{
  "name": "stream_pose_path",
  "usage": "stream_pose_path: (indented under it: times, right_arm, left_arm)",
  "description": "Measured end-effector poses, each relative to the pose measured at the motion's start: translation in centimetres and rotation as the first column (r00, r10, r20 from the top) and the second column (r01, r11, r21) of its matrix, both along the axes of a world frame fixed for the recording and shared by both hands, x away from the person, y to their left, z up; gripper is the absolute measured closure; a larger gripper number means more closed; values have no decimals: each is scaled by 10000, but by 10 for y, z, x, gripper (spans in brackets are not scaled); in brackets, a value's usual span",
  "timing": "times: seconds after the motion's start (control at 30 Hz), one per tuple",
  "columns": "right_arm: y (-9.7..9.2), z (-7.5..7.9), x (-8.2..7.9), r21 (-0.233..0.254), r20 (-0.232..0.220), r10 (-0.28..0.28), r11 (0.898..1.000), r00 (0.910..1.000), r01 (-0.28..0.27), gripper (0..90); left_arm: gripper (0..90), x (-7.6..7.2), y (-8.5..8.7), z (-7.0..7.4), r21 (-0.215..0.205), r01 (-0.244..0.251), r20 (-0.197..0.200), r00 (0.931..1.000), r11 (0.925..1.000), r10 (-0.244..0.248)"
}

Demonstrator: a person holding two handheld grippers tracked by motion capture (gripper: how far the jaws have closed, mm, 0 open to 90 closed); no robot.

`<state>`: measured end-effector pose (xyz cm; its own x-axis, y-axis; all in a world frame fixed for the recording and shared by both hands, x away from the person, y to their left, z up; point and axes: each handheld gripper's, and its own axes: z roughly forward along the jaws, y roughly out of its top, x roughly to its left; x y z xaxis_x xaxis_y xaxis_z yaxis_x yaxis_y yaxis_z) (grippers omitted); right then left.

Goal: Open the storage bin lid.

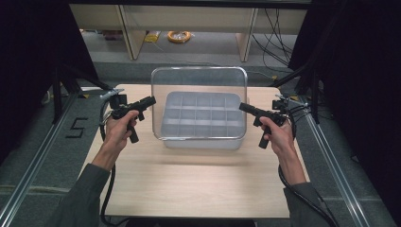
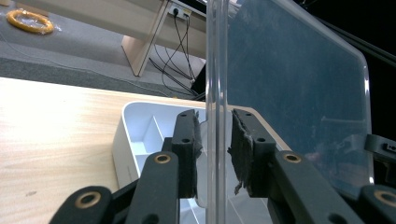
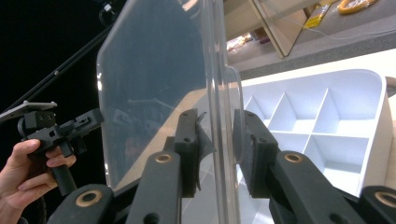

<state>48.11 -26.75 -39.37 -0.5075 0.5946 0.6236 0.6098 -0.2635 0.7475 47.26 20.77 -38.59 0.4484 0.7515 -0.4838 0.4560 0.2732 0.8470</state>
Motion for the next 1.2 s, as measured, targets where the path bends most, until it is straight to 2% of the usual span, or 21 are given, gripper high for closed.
stream_pose_path:
  times: [0.07, 0.1, 0.13, 0.17, 0.2, 0.3, 0.33, 0.37, 0.4, 0.43, 0.57, 0.6, 0.63, 0.67, 0.83, 0.87, 1.03, 1.1, 1.2]
  right_arm:
    - [0, 0, -6, 11, -59, 11, 10000, 10000, -11, 718]
    - [-2, -3, -9, -218, 293, 0, 9998, 9996, 7, 717]
    - [-2, -3, -9, -218, 293, 0, 9998, 9996, 7, 717]
    - [-1, -1, -13, -15, -91, -17, 10000, 10000, 16, 717]
    - [-2, -3, -14, -178, 203, 25, 9998, 9998, -22, 717]
    - [-2, -3, -22, -51, -9, 30, 10000, 10000, -30, 718]
    - [-3, -6, -22, -267, 312, 16, 9996, 9995, -8, 718]
    - [-4, -6, -23, -285, 301, 34, 9996, 9995, -25, 718]
    - [-3, -6, -26, -114, 88, 9, 9999, 10000, -8, 718]
    - [-3, -8, -26, -254, 360, 65, 9997, 9993, -56, 717]
    - [-3, -11, -30, -374, 380, 80, 9993, 9992, -65, 718]
    - [-1, -12, -33, -259, 167, 98, 9996, 9998, -94, 718]
    - [-1, -12, -33, -259, 167, 98, 9996, 9998, -94, 718]
    - [-1, -13, -33, -351, 422, 99, 9993, 9991, -85, 718]
    - [0, -16, -38, -248, 373, 78, 9997, 9993, -68, 718]
    - [-1, -17, -38, -402, 517, 195, 9990, 9985, -174, 718]
    - [1, -19, -43, -220, 266, 152, 9997, 9995, -146, 718]
    - [-1, -21, -45, -372, 447, 126, 9992, 9989, -109, 719]
    - [-2, -20, -48, -343, 331, 175, 9993, 9993, -163, 719]
  left_arm:
    - [713, -5, 0, -2, 32, 83, 66, 9999, 10000, -83]
    - [713, -7, 0, -3, 18, 101, 81, 9999, 9999, -101]
    - [713, -8, 0, -5, 3, 134, 66, 9999, 9999, -134]
    - [713, -10, 0, -6, 2, 162, 41, 9999, 9999, -162]
    - [712, -11, 0, -8, 3, 187, 54, 9998, 9998, -187]
    - [708, -17, -2, -9, 259, 203, 139, 9997, 9995, -207]
    - [706, -18, -3, -10, 261, 194, 164, 9997, 9995, -199]
    - [705, -20, -3, -10, 258, 202, 207, 9996, 9995, -207]
    - [705, -22, -3, -11, 305, 174, 227, 9996, 9994, -181]
    - [705, -23, -3, -12, 297, 143, 238, 9996, 9995, -151]
    - [703, -27, -1, -16, 312, 183, 203, 9996, 9993, -189]
    - [702, -28, -1, -17, 315, 193, 206, 9996, 9993, -200]
    - [702, -28, -1, -17, 355, 190, 198, 9996, 9992, -198]
    - [701, -29, -1, -18, 351, 160, 189, 9997, 9993, -166]
    - [696, -33, 0, -19, 421, 126, 196, 9997, 9990, -134]
    - [696, -33, 0, -20, 454, 131, 222, 9997, 9989, -141]
    - [694, -38, -1, -20, 560, 163, 228, 9996, 9983, -176]
    - [695, -40, -1, -21, 583, 212, 239, 9995, 9981, -226]
    - [694, -43, -3, -22, 622, 240, 221, 9994, 9978, -254]
